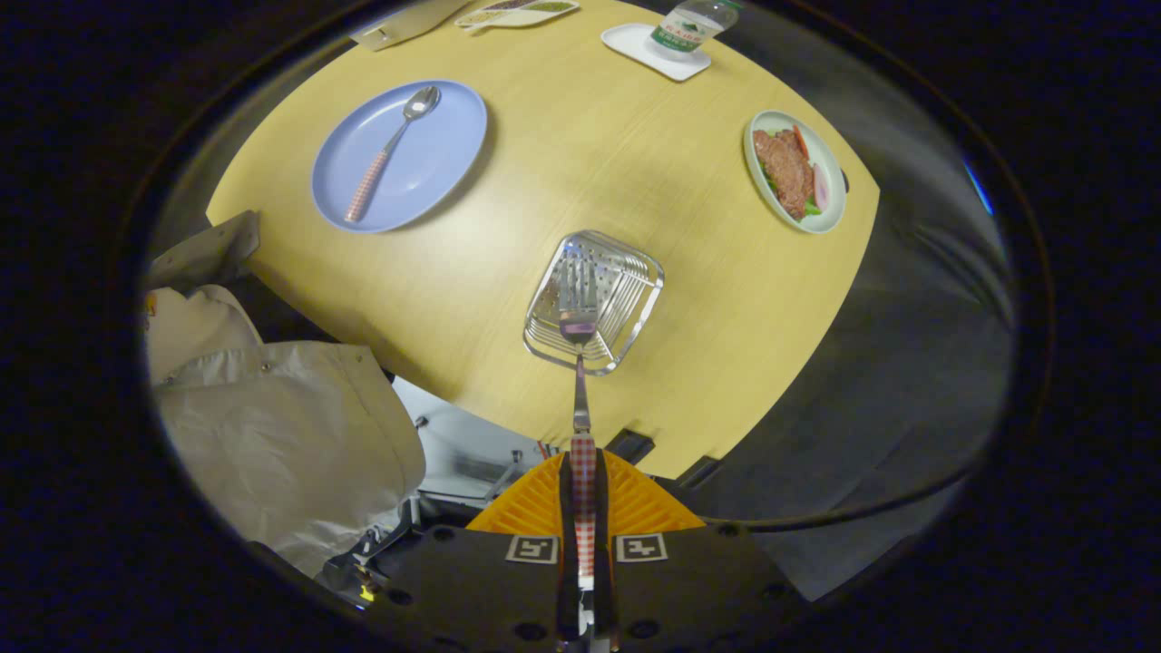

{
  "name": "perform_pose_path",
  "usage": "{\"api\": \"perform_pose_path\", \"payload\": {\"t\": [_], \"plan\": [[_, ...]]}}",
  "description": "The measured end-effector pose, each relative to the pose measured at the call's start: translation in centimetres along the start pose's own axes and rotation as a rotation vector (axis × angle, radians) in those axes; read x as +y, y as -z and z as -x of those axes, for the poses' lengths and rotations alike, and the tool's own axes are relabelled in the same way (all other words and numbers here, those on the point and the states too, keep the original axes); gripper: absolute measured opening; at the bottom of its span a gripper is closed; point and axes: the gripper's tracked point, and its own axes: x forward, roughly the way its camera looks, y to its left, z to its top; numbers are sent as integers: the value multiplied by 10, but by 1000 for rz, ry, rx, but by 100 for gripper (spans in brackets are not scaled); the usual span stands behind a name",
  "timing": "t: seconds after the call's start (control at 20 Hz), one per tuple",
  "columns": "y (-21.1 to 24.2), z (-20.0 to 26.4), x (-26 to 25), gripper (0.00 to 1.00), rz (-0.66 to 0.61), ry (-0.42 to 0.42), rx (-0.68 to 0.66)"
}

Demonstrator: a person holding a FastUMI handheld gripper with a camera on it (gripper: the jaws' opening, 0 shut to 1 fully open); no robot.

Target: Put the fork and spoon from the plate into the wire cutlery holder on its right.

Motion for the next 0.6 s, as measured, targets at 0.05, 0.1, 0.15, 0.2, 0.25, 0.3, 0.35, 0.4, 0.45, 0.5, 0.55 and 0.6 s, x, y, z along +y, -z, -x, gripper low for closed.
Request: {"api": "perform_pose_path", "payload": {"t": [0.05, 0.1, 0.15, 0.2, 0.25, 0.3, 0.35, 0.4, 0.45, 0.5, 0.55, 0.6], "plan": [[0, -5, -2, 9, 14, 2, 21], [1, -10, -3, 9, 27, 2, 45], [1, -14, -2, 9, 42, -7, 71], [2, -20, -3, 9, 58, -10, 99], [1, -25, -5, 9, 77, -16, 132], [-1, -29, -3, 9, 89, -19, 149], [-4, -31, -4, 9, 100, -26, 168], [-8, -34, -4, 9, 109, -35, 186], [-12, -37, -4, 9, 115, -44, 206], [-15, -39, -3, 9, 121, -50, 225], [-19, -42, -4, 9, 130, -51, 237], [-22, -45, -4, 9, 137, -53, 249]]}}
